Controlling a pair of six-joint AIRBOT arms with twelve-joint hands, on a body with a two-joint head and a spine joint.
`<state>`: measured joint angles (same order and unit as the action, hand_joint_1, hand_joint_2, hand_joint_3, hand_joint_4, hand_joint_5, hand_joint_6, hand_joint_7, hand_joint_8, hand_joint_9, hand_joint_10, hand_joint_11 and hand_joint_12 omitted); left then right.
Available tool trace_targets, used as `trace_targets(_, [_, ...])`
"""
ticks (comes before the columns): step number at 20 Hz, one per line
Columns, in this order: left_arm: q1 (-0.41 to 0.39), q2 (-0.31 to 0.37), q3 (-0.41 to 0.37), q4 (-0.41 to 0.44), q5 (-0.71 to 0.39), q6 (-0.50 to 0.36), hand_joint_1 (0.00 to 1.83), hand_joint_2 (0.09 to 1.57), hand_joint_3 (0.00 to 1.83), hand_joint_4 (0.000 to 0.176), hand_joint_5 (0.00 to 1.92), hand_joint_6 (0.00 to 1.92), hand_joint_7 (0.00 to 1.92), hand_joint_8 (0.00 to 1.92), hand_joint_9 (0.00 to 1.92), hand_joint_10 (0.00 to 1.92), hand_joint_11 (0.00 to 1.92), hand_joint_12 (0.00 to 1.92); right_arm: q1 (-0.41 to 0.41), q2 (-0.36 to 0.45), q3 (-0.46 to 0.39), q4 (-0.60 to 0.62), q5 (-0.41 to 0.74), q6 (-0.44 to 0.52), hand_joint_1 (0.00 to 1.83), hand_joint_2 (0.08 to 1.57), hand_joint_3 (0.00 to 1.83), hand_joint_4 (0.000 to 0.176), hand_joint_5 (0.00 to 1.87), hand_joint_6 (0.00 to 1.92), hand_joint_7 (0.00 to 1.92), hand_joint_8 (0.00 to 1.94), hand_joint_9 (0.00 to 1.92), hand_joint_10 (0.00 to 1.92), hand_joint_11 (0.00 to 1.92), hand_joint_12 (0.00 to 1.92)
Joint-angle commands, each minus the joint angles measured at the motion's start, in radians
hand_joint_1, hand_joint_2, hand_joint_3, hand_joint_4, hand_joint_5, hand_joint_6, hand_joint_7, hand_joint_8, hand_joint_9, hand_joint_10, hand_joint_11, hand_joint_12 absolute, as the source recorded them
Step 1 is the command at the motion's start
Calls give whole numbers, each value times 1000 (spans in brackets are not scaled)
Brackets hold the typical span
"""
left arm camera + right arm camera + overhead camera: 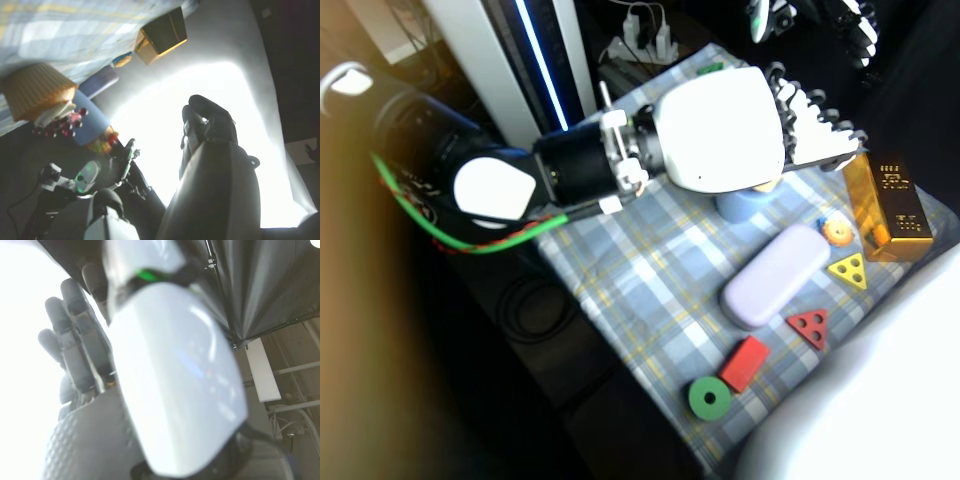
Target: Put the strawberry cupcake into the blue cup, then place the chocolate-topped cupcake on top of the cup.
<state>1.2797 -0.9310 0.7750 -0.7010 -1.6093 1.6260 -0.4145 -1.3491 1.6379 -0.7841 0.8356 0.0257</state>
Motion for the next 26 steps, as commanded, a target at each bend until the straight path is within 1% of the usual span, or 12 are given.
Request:
trace_targets(1, [-7, 7, 8, 33, -119, -6, 467, 841, 0, 52, 223, 0, 313, 0, 407, 4, 30, 922, 12, 0, 3, 64, 81, 11, 717, 1052, 0, 0, 713, 0, 737, 0, 600, 116, 30, 1411])
trace_targets(7, [-9, 8, 12, 34, -106, -6, 467, 840, 0, 52, 223, 0, 313, 0, 408, 2, 33, 916, 12, 15, -38, 47, 65, -6, 717, 1052, 0, 0, 713, 0, 737, 0, 607, 101, 29, 1413])
trace_targets(11, [-13, 12, 9, 45, -91, -7, 507, 858, 7, 34, 216, 0, 279, 0, 370, 0, 6, 913, 8, 164, -161, 115, 45, -142, 687, 1054, 1, 0, 694, 0, 730, 0, 600, 89, 10, 1414])
trace_targets(12, [-15, 15, 9, 52, -78, -9, 484, 863, 8, 20, 212, 0, 287, 6, 386, 10, 35, 931, -4, 210, -191, 146, 44, -179, 310, 1072, 3, 0, 492, 0, 511, 0, 500, 34, 20, 1279])
trace_targets(14, [-15, 17, 9, 55, -67, -12, 477, 870, 4, 25, 211, 0, 291, 3, 383, 5, 7, 972, -28, 270, -222, 189, 45, -197, 123, 1099, 4, 0, 314, 0, 339, 0, 366, 4, 6, 924])
trace_targets(15, [-15, 18, 7, 56, -64, -13, 561, 770, 0, 60, 223, 2, 269, 0, 280, 2, 1, 715, -36, 305, -242, 197, 45, -198, 24, 1017, 0, 38, 62, 0, 67, 0, 72, 0, 0, 184])
trace_targets(16, [-15, 18, 6, 57, -60, -13, 574, 728, 0, 71, 237, 3, 268, 1, 256, 0, 0, 635, -42, 327, -257, 200, 45, -198, 4, 985, 0, 90, 12, 0, 13, 0, 14, 0, 0, 36])
trace_targets(19, [-17, 15, 11, 72, -20, -16, 517, 712, 0, 54, 267, 5, 276, 3, 270, 5, 0, 749, -114, 452, -375, 300, 47, -314, 0, 909, 0, 147, 0, 0, 0, 0, 0, 0, 0, 0])
trace_targets(20, [-18, 13, 13, 75, -7, -18, 524, 703, 0, 66, 281, 9, 286, 7, 282, 9, 0, 754, -139, 484, -413, 338, 49, -381, 0, 897, 0, 154, 0, 0, 0, 0, 0, 0, 0, 0])
trace_targets(23, [-18, 6, 26, 87, 39, -51, 491, 709, 2, 78, 302, 0, 304, 0, 306, 4, 0, 736, -211, 558, -505, 444, 89, -518, 0, 900, 0, 119, 0, 0, 0, 0, 0, 0, 0, 0])
trace_targets(25, [-19, -2, 36, 98, 81, -63, 468, 714, 2, 76, 298, 0, 308, 0, 319, 0, 0, 832, -280, 593, -545, 509, 129, -571, 0, 897, 0, 148, 0, 0, 0, 0, 0, 0, 0, 0])
trace_targets(26, [-21, -3, 41, 104, 98, -63, 478, 703, 0, 94, 270, 0, 286, 0, 308, 0, 0, 832, -308, 603, -557, 535, 142, -586, 0, 902, 0, 139, 0, 0, 0, 0, 0, 0, 0, 0])
